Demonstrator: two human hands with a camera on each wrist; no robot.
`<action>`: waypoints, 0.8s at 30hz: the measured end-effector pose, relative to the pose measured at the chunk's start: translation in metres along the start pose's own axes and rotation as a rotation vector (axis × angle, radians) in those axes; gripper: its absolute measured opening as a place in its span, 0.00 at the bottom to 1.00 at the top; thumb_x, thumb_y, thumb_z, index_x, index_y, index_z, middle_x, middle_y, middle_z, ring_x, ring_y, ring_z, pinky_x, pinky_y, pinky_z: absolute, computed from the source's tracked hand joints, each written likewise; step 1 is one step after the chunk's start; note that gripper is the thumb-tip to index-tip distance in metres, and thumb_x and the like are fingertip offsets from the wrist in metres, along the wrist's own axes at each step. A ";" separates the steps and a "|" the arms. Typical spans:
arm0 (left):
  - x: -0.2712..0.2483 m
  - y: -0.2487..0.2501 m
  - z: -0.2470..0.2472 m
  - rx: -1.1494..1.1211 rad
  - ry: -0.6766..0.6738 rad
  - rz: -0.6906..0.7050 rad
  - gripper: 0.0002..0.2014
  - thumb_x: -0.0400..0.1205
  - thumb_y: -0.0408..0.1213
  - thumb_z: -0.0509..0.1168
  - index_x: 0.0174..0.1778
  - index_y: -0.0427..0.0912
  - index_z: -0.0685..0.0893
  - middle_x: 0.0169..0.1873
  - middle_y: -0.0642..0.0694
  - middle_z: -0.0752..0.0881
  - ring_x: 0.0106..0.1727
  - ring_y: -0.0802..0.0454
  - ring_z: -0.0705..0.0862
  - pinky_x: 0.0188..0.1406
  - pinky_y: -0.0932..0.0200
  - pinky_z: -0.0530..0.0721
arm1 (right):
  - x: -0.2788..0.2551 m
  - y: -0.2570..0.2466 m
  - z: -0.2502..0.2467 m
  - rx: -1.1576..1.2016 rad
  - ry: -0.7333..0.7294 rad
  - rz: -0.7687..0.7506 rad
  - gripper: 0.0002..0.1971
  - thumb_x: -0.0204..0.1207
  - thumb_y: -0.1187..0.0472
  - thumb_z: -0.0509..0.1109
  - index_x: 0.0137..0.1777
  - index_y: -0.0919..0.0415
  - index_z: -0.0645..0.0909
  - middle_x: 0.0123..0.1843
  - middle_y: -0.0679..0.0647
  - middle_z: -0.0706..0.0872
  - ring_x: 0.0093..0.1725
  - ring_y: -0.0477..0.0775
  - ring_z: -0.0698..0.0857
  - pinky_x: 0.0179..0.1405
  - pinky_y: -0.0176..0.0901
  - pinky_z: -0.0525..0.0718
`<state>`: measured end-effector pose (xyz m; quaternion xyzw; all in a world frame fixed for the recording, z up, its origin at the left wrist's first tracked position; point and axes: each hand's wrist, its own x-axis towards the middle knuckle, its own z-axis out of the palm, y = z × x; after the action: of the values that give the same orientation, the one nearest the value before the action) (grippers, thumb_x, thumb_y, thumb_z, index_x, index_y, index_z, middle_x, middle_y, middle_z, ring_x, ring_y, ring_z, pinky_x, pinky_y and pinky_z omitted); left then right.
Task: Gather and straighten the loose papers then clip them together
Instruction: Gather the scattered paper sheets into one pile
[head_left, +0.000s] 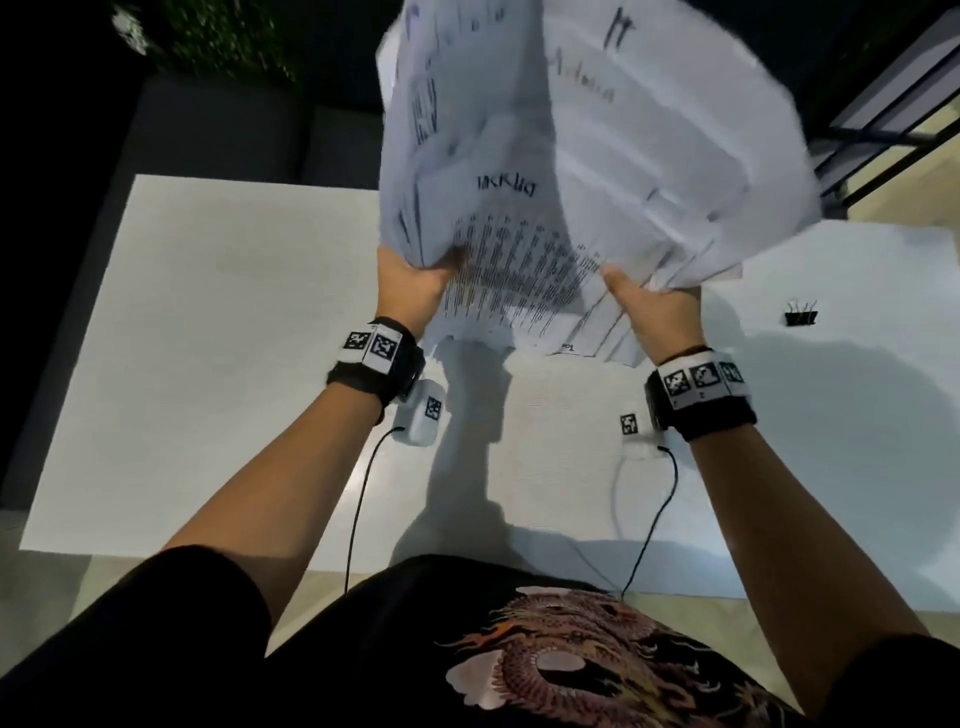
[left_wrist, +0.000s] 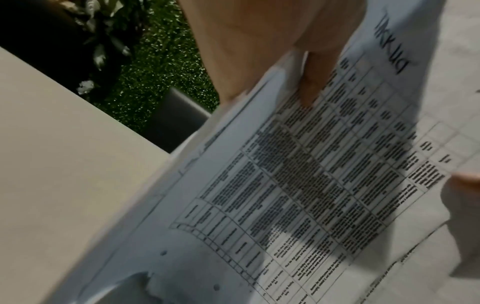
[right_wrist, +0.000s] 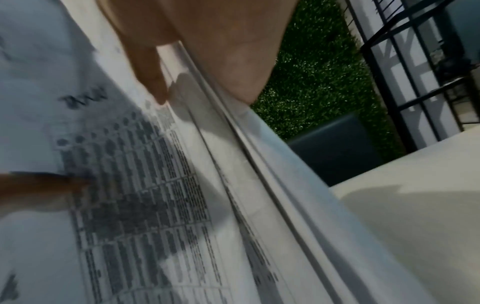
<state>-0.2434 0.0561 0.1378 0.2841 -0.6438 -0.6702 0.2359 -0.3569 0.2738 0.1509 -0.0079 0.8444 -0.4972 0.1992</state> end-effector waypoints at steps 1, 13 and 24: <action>0.001 0.008 0.002 -0.010 0.023 0.033 0.25 0.70 0.19 0.76 0.56 0.46 0.79 0.50 0.55 0.88 0.51 0.66 0.88 0.52 0.62 0.87 | -0.001 -0.006 -0.001 0.029 0.014 -0.008 0.16 0.71 0.44 0.75 0.46 0.56 0.82 0.43 0.51 0.85 0.44 0.49 0.83 0.42 0.29 0.80; -0.008 0.007 -0.027 0.058 -0.143 -0.029 0.24 0.66 0.27 0.81 0.56 0.44 0.84 0.54 0.50 0.89 0.58 0.54 0.88 0.58 0.53 0.86 | -0.002 0.010 -0.019 -0.021 -0.178 -0.106 0.25 0.66 0.56 0.81 0.63 0.60 0.82 0.59 0.50 0.89 0.61 0.51 0.86 0.65 0.38 0.81; -0.001 -0.010 -0.045 0.169 -0.175 -0.256 0.36 0.63 0.35 0.83 0.65 0.27 0.79 0.58 0.39 0.87 0.60 0.47 0.87 0.67 0.40 0.82 | 0.010 0.014 -0.018 -0.059 -0.258 0.090 0.15 0.63 0.53 0.82 0.46 0.52 0.82 0.46 0.49 0.85 0.45 0.43 0.83 0.59 0.40 0.83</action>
<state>-0.2114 0.0239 0.1270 0.3231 -0.6746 -0.6603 0.0673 -0.3700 0.2939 0.1430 -0.0395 0.8255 -0.4576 0.3280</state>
